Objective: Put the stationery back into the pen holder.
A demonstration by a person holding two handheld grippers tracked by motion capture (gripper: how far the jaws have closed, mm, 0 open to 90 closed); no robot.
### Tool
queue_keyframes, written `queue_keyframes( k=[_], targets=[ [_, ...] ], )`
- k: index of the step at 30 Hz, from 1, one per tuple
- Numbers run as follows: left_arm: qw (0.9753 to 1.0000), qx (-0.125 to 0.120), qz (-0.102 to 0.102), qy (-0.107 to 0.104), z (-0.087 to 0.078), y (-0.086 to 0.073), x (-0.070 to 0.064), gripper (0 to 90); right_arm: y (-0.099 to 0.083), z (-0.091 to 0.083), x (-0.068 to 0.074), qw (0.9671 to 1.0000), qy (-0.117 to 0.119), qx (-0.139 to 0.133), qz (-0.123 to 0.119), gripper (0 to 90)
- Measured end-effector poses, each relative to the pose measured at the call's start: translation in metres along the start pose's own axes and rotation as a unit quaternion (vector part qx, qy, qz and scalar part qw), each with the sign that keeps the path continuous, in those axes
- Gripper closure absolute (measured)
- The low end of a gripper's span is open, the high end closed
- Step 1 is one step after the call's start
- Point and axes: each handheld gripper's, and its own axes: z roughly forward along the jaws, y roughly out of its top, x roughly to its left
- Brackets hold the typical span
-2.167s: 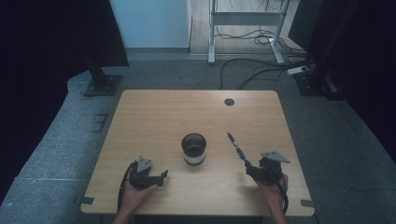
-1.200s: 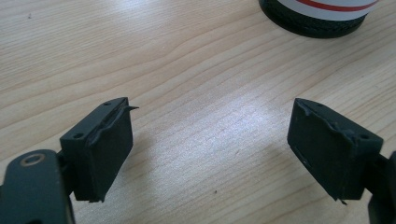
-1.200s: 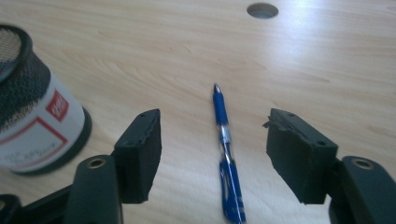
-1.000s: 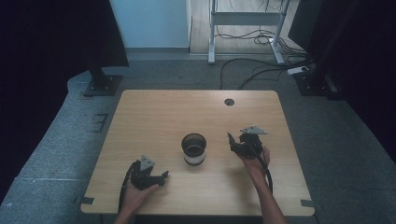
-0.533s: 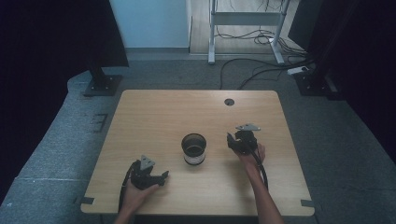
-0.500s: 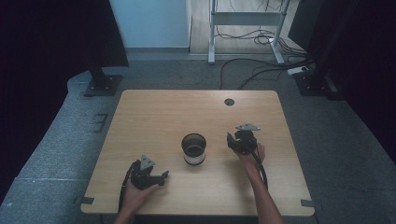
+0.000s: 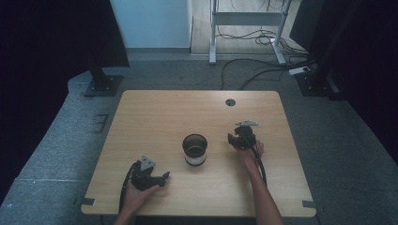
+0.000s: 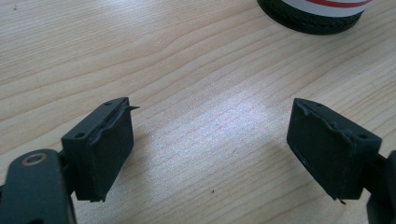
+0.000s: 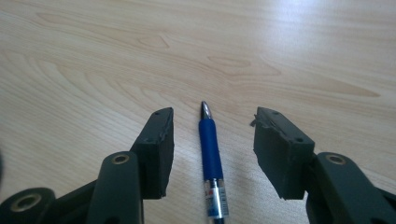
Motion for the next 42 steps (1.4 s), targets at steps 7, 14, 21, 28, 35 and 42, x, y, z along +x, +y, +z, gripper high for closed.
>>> queue_keyframes(
  k=[7,14,21,28,35,42],
  targets=[
    [1.0000,0.001,0.002,0.002,0.000,0.000,0.000,15.0,-0.004,0.011,-0.001,0.9999,-0.002,0.011,0.001,47.3],
    [1.0000,0.003,0.004,0.002,0.001,0.000,-0.001,15.0,-0.007,0.016,0.000,0.9996,-0.011,0.026,-0.006,49.8],
    [0.9999,0.005,0.008,0.005,0.001,0.000,-0.002,15.0,-0.009,0.015,-0.001,0.9995,-0.021,0.022,0.006,61.9],
    [0.9999,0.006,0.008,0.003,0.001,0.000,-0.002,15.3,-0.009,0.012,-0.006,0.9991,-0.025,0.026,0.021,78.2],
    [1.0000,0.008,0.005,-0.001,0.001,0.001,-0.001,15.4,-0.007,0.005,-0.014,0.9992,-0.022,0.019,0.029,78.9],
    [0.9999,0.010,0.006,0.002,0.002,0.001,-0.001,15.5,-0.002,-0.025,-0.013,0.9995,-0.011,-0.023,0.020,79.0]
  ],
)
